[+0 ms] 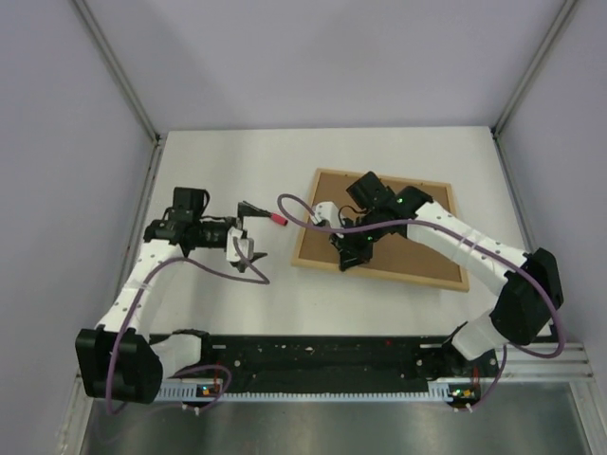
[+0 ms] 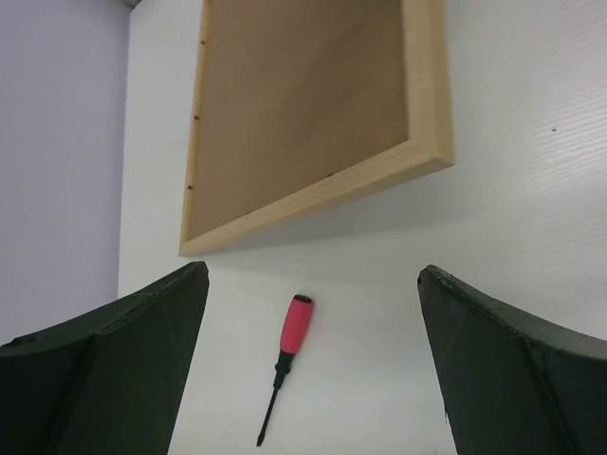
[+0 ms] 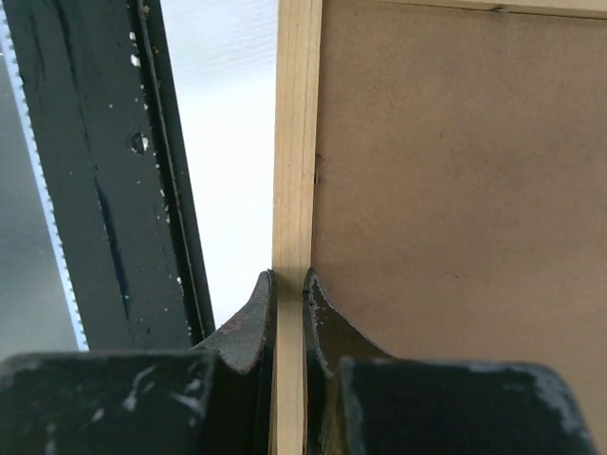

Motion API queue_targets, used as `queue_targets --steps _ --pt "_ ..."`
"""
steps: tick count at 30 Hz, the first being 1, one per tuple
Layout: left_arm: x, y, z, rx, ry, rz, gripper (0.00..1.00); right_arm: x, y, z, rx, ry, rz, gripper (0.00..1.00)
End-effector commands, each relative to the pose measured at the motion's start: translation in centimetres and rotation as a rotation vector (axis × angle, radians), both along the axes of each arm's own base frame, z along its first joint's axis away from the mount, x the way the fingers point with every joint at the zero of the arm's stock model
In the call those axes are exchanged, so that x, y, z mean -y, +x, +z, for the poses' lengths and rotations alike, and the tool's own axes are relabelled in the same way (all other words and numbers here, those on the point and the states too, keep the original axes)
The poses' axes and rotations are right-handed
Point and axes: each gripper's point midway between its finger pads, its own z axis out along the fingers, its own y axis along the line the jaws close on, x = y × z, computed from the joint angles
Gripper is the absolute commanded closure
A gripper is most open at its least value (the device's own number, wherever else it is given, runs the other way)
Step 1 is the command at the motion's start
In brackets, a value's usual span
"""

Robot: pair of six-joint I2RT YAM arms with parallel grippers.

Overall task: Take the photo out of the frame
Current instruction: Turn over the photo frame at the center of the board.

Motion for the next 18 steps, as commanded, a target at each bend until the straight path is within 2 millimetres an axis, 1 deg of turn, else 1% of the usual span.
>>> queue_targets --steps 1,4,8,9,11,18 --pt "1.8 -3.3 -1.2 0.071 0.052 -0.178 0.02 -0.9 -0.6 5.5 0.014 0.135 0.044 1.00" --pt "2.8 -4.0 -1.9 0.072 0.062 -0.230 0.02 -1.1 -0.5 6.5 0.014 0.147 0.046 1.00" --pt "4.2 -4.2 -3.1 0.064 0.106 -0.286 0.02 -1.3 -0.3 7.6 0.015 0.165 0.050 1.00" --pt "4.5 -4.0 -3.2 0.061 0.117 -0.292 0.02 -1.3 -0.2 7.7 0.013 0.166 0.047 1.00" --pt "5.2 -3.7 -3.8 0.053 0.134 -0.301 0.02 -1.4 -0.2 8.0 0.014 0.174 0.049 1.00" --pt "6.9 -0.9 -4.6 0.041 0.144 -0.238 0.02 -1.4 -0.1 8.6 0.022 0.188 0.050 1.00"
